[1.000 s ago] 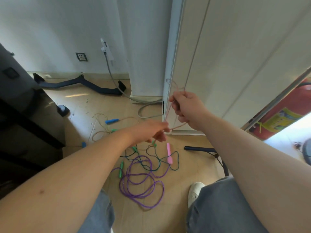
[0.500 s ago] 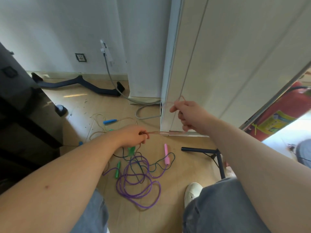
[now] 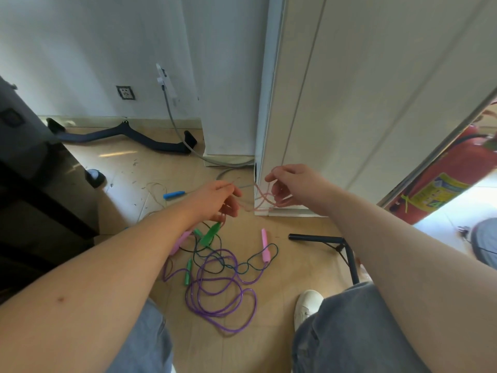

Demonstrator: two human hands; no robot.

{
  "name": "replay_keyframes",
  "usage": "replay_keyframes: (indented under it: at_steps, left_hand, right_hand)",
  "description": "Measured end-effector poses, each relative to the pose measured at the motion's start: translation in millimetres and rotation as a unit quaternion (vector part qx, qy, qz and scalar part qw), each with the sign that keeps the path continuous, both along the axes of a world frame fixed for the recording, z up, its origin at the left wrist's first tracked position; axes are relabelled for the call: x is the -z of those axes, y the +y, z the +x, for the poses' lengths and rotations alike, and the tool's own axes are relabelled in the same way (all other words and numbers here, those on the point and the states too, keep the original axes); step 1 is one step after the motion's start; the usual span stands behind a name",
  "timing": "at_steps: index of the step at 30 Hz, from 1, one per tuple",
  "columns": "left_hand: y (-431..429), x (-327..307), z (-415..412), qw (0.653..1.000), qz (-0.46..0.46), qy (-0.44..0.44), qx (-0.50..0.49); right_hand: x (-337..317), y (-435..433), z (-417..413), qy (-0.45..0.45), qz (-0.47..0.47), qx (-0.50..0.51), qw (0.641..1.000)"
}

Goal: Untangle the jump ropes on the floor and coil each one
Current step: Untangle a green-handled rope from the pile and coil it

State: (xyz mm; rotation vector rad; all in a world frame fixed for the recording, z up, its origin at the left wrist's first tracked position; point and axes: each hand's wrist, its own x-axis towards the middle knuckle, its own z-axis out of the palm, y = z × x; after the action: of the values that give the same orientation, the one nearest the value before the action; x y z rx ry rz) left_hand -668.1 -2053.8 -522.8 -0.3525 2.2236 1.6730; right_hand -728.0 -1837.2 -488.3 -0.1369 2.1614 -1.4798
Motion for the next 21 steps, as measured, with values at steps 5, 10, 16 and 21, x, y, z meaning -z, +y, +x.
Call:
replay_keyframes:
  at_steps: [5,10,16,21]
  left_hand:
    - [5.1,-2.3,-0.6,0.997,0.063,0.004,-0.04]
    - [12.2,-6.4,-0.3,0.996,0.076,0.017,-0.051]
    - [14.7,-5.2,-2.8,0.992,0.083,0.022,-0.092]
    - [12.6,-7.5,-1.7,0.992,0.089,0.013,-0.092]
  right_hand:
    - [1.2,-8.5,8.9,0.011,0.052,-0.097,0.994]
    - [-5.8,-21.3,22.6,0.05,0.095,-0.177,0.978]
    - [-4.0,-37.3,24.4,0.189,0.15,-0.124,0.963]
    - [3.0,-44.8,25.7,0.264,0.216,-0.114,0.933]
